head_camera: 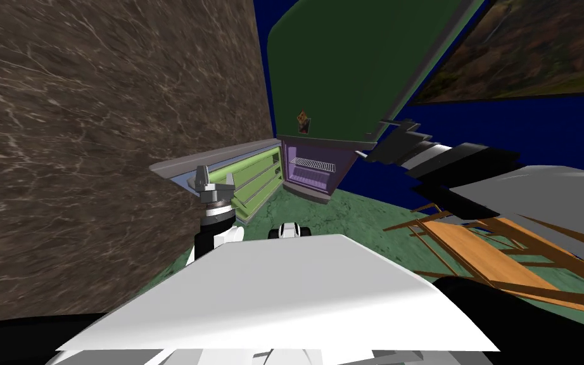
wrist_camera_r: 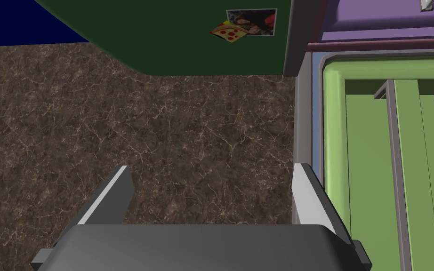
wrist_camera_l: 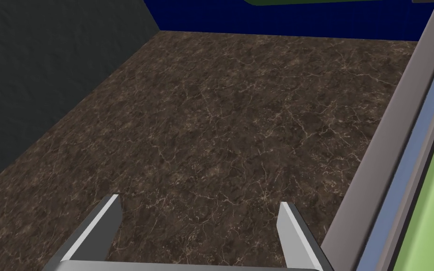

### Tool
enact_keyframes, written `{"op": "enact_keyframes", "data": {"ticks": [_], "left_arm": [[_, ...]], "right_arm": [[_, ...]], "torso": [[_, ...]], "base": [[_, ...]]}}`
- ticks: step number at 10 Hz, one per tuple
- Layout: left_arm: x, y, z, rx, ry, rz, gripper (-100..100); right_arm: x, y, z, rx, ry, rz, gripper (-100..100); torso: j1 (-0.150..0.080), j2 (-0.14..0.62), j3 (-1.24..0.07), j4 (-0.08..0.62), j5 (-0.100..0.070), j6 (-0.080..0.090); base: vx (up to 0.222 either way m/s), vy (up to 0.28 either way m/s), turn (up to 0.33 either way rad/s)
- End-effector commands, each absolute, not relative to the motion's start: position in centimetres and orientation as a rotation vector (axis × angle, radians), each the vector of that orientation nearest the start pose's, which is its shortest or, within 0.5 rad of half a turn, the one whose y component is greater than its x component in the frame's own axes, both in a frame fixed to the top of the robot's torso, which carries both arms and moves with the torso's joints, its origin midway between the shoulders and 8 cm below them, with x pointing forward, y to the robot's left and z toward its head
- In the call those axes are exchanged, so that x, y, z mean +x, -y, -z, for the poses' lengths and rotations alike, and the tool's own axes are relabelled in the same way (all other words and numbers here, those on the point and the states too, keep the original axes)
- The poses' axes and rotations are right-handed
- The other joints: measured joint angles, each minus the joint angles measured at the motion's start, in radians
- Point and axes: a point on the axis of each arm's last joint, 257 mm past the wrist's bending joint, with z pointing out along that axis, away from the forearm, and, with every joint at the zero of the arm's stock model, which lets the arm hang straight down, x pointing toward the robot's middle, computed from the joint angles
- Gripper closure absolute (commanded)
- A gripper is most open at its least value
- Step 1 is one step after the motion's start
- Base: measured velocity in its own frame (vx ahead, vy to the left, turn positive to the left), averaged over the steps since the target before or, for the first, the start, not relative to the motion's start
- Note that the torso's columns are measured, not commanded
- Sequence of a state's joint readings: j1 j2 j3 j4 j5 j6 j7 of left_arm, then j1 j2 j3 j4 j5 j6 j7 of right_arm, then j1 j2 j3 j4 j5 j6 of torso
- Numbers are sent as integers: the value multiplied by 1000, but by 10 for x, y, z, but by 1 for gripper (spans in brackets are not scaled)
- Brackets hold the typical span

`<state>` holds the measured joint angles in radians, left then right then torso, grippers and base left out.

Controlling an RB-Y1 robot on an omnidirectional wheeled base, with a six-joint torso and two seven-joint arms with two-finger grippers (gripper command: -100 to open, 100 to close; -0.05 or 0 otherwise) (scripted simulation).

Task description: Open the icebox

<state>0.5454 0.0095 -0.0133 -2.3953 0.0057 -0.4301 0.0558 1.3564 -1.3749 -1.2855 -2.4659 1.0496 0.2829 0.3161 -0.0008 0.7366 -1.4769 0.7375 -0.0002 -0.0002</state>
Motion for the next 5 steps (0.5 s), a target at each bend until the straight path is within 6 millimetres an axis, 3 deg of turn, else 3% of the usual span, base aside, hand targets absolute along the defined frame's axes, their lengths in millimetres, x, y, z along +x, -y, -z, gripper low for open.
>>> {"op": "enact_keyframes", "data": {"ticks": [1,5], "left_arm": [[330,-276,-48,-673,-598,1358,0],[330,-276,-48,-673,-598,1358,0]], "right_arm": [[385,357,-155,-1125,-944,1076,-100],[386,366,-150,-1081,-953,1091,-100]], "torso": [[-3,1,0,0,-1,0],[0,3,2,1,0,0]], "base": [[69,-253,164],[41,-256,178]]}}
